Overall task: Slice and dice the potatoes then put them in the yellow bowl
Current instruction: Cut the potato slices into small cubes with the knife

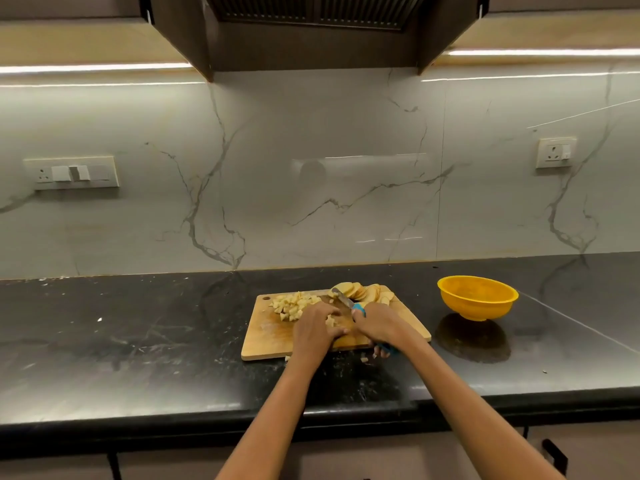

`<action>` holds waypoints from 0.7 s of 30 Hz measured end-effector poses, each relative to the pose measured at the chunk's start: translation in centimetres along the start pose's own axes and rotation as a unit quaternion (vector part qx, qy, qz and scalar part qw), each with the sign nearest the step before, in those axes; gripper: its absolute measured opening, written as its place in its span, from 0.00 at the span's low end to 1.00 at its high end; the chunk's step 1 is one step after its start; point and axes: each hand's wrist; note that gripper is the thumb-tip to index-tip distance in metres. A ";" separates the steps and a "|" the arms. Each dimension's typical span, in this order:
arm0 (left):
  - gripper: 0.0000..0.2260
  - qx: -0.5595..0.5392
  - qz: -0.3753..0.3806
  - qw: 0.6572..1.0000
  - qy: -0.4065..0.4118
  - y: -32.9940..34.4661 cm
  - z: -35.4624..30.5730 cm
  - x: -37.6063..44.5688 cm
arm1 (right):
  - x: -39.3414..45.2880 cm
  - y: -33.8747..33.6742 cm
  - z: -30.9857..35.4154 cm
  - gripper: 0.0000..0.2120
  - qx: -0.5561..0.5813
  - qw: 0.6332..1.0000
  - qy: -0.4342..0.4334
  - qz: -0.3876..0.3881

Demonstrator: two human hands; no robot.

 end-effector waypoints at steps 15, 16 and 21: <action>0.06 -0.098 -0.112 0.988 -0.040 -1.1 3.0 4.5 | 2.6 -1.3 -0.6 0.17 0.053 0.990 -0.050 0.125; 0.06 -0.095 -0.108 0.989 -0.044 -1.2 3.3 4.5 | 2.7 -1.2 -0.6 0.17 0.063 0.989 -0.051 0.120; 0.07 -0.101 -0.091 0.989 -0.051 -2.3 3.4 3.7 | 3.6 -1.0 -0.4 0.14 0.128 0.987 -0.075 0.062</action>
Point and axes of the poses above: each hand's wrist, its own x-axis towards the middle knuckle, its own y-axis out of the palm, z = x × y, and after that the axes turned 8 degrees about z, right-handed
